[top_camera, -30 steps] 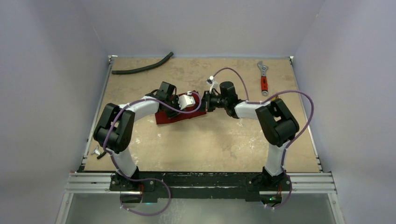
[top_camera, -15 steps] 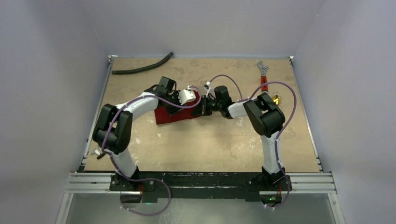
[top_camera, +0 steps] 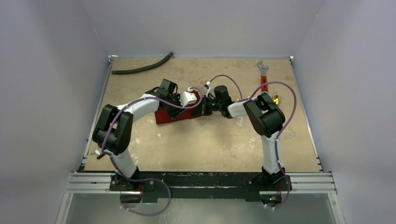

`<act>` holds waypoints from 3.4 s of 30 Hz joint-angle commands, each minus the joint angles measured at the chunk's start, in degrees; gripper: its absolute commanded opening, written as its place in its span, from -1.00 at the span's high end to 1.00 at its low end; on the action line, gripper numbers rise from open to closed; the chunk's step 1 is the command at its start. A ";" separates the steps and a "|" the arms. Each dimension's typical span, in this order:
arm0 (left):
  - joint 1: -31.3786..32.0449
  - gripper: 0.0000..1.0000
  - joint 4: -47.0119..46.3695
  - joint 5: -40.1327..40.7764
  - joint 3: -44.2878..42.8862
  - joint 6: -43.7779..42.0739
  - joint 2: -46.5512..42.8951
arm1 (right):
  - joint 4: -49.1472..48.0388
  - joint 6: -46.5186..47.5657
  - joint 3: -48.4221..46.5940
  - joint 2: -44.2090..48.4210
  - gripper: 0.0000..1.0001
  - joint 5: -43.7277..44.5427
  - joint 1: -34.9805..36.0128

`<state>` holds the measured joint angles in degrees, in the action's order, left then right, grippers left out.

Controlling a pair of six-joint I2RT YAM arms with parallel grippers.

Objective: Fold the napkin into a case and place the utensils inside
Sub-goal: Smooth out the 2/3-rectangle-folded napkin at the center of the board, then rotate the 2/3-rectangle-folded napkin at the center of the board, then smooth out the 2/3-rectangle-folded napkin at the center of the board.

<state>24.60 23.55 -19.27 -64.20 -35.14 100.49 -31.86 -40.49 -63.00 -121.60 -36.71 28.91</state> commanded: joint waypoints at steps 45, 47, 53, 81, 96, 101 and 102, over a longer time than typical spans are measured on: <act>-4.86 0.31 13.86 1.21 5.74 -9.66 -6.84 | 28.86 16.17 -40.84 -8.76 0.44 17.85 -1.76; -4.68 0.34 12.42 2.45 7.10 -10.78 -7.57 | 30.12 17.80 -45.79 -12.40 0.46 19.83 -1.60; -4.28 0.37 9.10 10.09 9.94 -11.10 -6.80 | 33.35 20.19 -52.88 -19.08 0.49 21.53 -1.26; 6.18 0.34 3.76 13.17 -13.36 -13.81 6.74 | 16.56 8.33 30.49 43.10 0.56 30.74 4.76; -5.39 0.21 15.42 1.51 -14.68 4.01 1.72 | 12.17 16.04 7.02 21.44 0.71 21.74 3.09; -2.92 0.20 19.84 -2.46 -13.50 2.51 -2.77 | 13.81 14.42 4.52 18.82 0.23 19.15 2.91; -2.05 0.20 20.95 -3.02 -13.80 1.82 -3.54 | 14.25 14.31 3.76 18.60 0.20 19.04 2.91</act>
<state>19.42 39.81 -16.60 -77.38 -33.47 103.20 -18.11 -26.02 -55.77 -103.92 -14.57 31.86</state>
